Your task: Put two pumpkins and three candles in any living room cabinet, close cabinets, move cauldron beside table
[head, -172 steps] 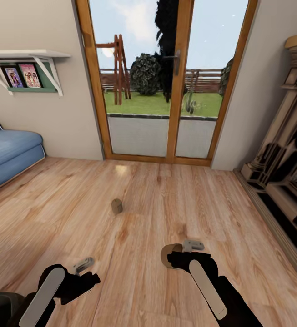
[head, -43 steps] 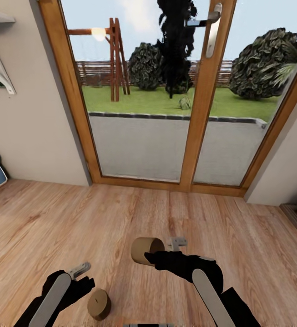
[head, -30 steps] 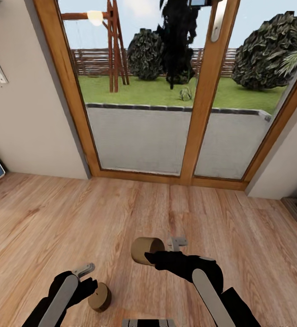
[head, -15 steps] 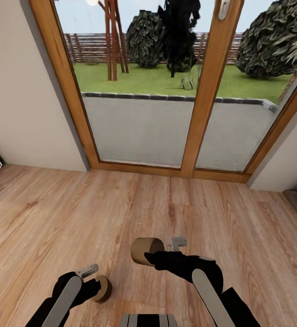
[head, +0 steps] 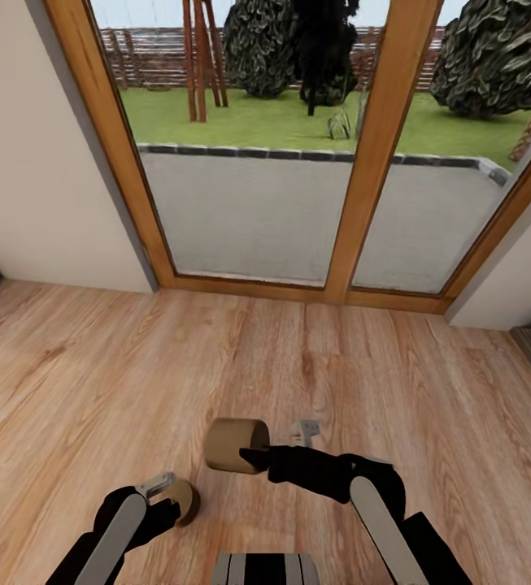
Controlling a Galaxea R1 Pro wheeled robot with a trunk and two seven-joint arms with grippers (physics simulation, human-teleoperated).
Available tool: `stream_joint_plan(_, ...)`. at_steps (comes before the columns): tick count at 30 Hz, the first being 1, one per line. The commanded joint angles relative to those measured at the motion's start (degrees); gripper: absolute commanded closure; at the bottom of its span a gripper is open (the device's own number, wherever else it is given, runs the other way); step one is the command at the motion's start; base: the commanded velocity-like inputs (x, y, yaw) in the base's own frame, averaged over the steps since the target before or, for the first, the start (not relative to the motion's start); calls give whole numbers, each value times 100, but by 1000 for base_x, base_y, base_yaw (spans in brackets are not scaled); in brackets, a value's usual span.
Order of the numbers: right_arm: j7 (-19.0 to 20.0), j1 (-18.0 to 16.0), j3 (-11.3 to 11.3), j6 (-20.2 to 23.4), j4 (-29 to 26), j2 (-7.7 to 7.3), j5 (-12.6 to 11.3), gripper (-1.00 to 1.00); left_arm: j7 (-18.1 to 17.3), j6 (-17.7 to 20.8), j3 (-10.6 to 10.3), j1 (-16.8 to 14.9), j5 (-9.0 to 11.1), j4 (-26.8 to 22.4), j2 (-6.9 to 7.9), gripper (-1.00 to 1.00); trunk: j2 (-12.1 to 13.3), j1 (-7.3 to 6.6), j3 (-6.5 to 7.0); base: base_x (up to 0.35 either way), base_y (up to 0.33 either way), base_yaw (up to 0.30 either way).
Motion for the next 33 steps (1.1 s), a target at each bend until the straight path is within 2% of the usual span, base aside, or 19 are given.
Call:
stream_joint_plan(1,94,2,-13,16,-3,-2,31,100,59,0,-16,-3,54,-6,5,-100,-3,1,-27,0,0,0)
stream_joint_plan(5,175,12,-33,14,-3,0,65,100,59,0,-23,-3,54,-13,4,-100,-5,4,-49,0,0,0)
stream_joint_plan(8,183,12,-34,14,2,3,70,100,59,0,-30,-3,54,-15,4,-100,-9,12,-116,0,0,0)
stream_joint_plan(15,177,16,-36,6,14,4,80,100,59,0,-37,-3,54,-31,4,-100,-9,12,-116,2,0,0)
stream_joint_plan(20,176,19,-37,6,14,4,82,100,60,0,-247,-3,46,-32,12,-100,-9,12,-116,127,-92,0)
stream_joint_plan(33,176,15,-43,6,15,4,86,100,66,0,-261,-3,46,-27,20,-100,-9,12,-116,109,23,0)
